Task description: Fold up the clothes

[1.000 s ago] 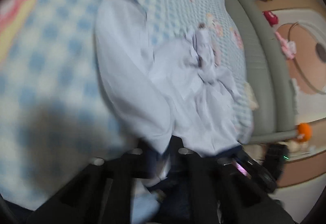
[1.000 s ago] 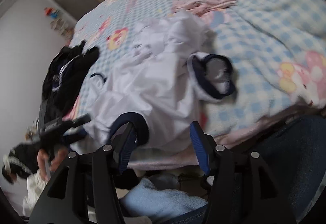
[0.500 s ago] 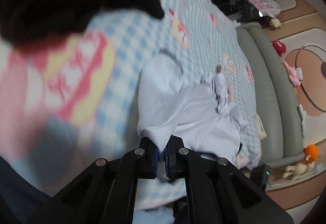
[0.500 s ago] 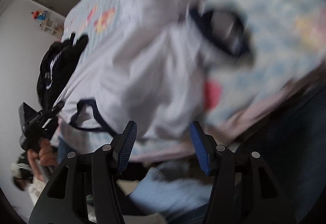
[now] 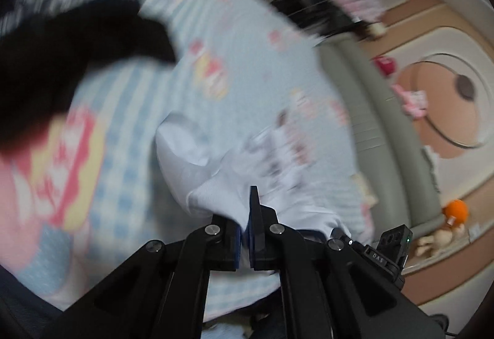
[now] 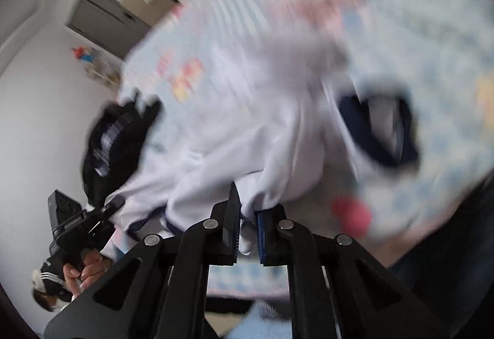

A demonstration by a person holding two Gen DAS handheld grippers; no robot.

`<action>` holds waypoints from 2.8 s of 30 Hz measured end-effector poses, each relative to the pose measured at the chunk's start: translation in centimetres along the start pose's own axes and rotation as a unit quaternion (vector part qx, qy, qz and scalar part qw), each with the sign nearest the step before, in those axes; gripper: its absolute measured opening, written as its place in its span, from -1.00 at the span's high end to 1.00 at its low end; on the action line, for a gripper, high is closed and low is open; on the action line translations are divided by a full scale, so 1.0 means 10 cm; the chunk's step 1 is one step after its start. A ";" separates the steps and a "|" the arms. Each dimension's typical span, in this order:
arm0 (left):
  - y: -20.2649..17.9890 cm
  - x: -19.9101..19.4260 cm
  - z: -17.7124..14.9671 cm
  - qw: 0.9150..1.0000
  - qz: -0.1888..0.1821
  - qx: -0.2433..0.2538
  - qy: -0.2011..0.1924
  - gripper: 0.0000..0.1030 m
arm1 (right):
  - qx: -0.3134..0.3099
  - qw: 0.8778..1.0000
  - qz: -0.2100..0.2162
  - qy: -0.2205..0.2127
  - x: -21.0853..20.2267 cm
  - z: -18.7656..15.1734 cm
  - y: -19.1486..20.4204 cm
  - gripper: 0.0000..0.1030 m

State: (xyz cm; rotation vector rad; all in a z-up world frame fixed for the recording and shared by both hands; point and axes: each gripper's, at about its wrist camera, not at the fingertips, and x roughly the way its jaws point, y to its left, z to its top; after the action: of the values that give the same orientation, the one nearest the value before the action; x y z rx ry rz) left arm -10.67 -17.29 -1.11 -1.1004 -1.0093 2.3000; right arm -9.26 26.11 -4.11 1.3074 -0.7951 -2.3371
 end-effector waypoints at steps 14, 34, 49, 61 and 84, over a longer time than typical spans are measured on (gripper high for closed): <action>-0.80 0.04 0.90 0.996 0.021 0.085 -0.003 0.94 | -0.089 0.986 0.013 -0.139 -0.95 0.82 0.77 0.88; -0.85 -0.50 0.84 0.992 0.022 0.106 -0.061 0.93 | -0.171 0.951 0.112 -0.233 -1.22 0.94 1.16 0.87; 0.41 0.30 -0.31 0.982 0.149 0.063 0.101 0.74 | -0.086 0.991 -0.091 0.049 0.70 -0.13 -0.02 0.51; 0.13 1.33 -0.55 0.935 0.231 0.188 0.192 0.27 | -0.203 0.963 -0.148 0.102 1.19 -0.34 0.49 -0.02; 1.14 0.54 -0.31 0.991 0.084 -0.095 0.030 0.23 | 0.025 0.997 -0.057 0.036 0.46 -0.23 -0.57 0.16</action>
State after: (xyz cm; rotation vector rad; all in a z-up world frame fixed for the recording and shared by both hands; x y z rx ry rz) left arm -12.03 -20.17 -13.70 -1.3697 -1.1731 2.3219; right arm -9.82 27.38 -11.68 1.4860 -0.7802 -2.3564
